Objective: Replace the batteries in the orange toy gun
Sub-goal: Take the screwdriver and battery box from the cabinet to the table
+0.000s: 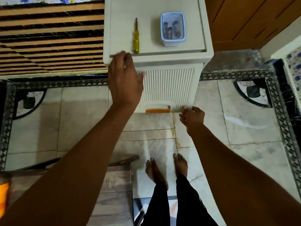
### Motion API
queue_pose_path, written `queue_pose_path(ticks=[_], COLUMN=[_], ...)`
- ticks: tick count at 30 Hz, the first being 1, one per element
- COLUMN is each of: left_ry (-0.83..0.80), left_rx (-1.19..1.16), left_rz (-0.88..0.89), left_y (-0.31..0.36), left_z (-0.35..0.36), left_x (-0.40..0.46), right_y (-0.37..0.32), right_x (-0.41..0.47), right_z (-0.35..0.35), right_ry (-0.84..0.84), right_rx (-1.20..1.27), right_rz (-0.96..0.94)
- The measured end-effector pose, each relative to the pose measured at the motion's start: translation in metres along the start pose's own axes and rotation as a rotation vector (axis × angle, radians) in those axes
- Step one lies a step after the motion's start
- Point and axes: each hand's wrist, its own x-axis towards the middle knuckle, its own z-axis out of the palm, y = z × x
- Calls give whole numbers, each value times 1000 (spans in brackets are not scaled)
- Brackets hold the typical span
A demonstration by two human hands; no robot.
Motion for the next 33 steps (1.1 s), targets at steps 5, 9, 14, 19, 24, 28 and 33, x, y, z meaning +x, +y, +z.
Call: queue_pose_path(ticks=[5,9,14,19,24,28,33], left_ry=[28,61,82,87,36,-39,-81], left_rx=[0,-12,-48,-62,-75,-94,-61], left_rz=[84,105,107,104,109,89,14], left_y=[-15,-20,-23,-23,-24,-19,3], left_z=[10,15,17,18,11,-5,-29], left_x=[-3,-5,-5,-6,-5,-2,21], right_y=[-25,-41,-23,-19,-24,-58,-110], right_x=[23,41,50,33,9,-33,-88], right_z=[40,67,80,106,107,85,48], right_ry=[-158,-220,-277,-306,-211,-141,83], right_rx=[259,434,271,477,576,459,75], right_rz=[48,76,103,135,129,-44,-644])
